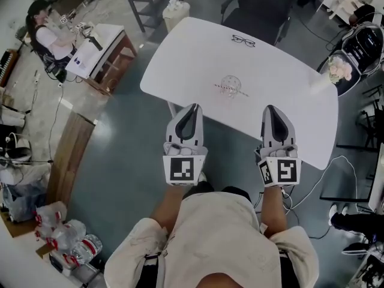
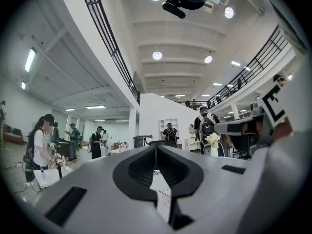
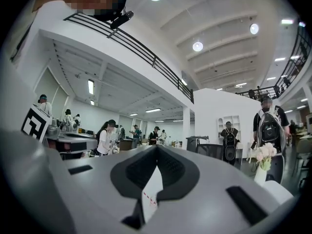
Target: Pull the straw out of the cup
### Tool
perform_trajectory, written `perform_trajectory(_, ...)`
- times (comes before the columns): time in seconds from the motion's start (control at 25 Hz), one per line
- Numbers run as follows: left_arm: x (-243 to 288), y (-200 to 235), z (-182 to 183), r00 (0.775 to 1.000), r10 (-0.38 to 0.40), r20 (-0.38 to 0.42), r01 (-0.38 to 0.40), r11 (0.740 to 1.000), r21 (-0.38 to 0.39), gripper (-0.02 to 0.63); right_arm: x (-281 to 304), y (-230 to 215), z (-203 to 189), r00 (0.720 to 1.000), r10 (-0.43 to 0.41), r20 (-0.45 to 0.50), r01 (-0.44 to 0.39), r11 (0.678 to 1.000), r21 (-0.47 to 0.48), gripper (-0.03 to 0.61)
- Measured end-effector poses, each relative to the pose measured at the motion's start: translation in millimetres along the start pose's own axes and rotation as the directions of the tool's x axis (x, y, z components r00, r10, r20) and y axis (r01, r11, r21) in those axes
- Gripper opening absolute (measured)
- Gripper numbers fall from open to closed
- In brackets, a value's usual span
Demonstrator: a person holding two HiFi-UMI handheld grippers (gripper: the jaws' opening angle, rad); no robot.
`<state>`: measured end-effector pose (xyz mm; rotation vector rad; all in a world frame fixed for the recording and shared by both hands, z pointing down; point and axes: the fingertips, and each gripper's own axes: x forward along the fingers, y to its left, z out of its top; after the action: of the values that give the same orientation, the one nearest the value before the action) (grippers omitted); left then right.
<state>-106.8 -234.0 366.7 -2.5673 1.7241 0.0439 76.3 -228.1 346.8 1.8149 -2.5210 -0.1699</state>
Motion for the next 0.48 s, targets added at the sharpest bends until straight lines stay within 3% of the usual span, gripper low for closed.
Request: perform_trajectory(0.48,46.1,15.3,-27.1,0.999,-0.048,-0.015,0.048,0.998,-0.031,0.012,47.2,-6.2,-35.8,0.998,-0.024,-0.059,0.025,0.999,0.020,0.002)
